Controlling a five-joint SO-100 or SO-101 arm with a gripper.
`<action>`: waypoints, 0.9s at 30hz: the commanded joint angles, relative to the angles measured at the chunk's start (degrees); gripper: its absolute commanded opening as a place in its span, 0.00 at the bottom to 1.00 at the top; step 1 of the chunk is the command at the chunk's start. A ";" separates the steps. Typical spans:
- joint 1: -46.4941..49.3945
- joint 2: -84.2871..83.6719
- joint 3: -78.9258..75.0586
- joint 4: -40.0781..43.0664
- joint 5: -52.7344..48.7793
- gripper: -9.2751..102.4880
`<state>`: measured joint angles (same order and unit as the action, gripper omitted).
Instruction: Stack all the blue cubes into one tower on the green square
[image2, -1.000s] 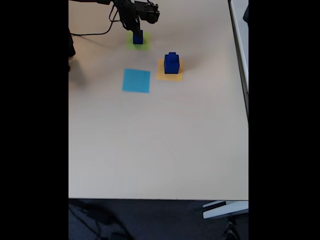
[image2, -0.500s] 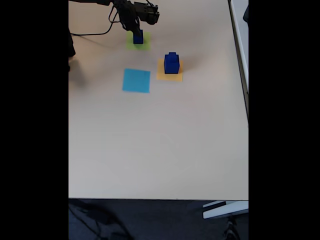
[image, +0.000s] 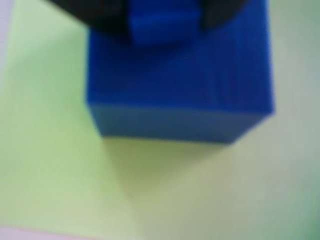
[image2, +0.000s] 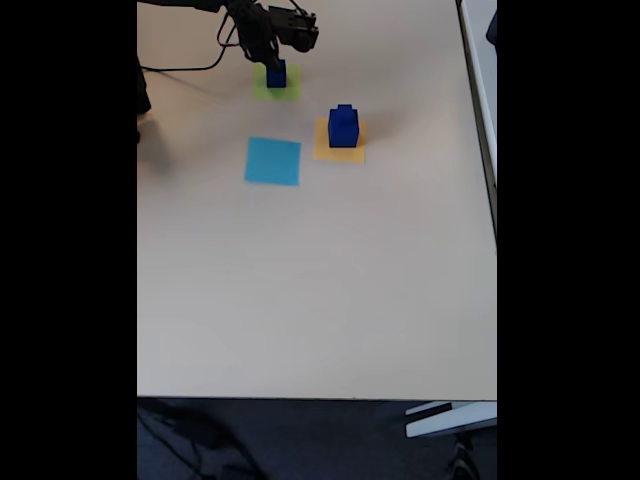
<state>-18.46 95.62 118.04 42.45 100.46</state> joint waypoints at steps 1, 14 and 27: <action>1.49 2.64 -6.33 4.92 -1.58 0.08; 9.40 -2.20 -37.71 26.46 -8.96 0.08; 20.65 -10.02 -47.81 25.93 -19.60 0.08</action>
<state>-0.09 85.43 74.36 68.29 82.88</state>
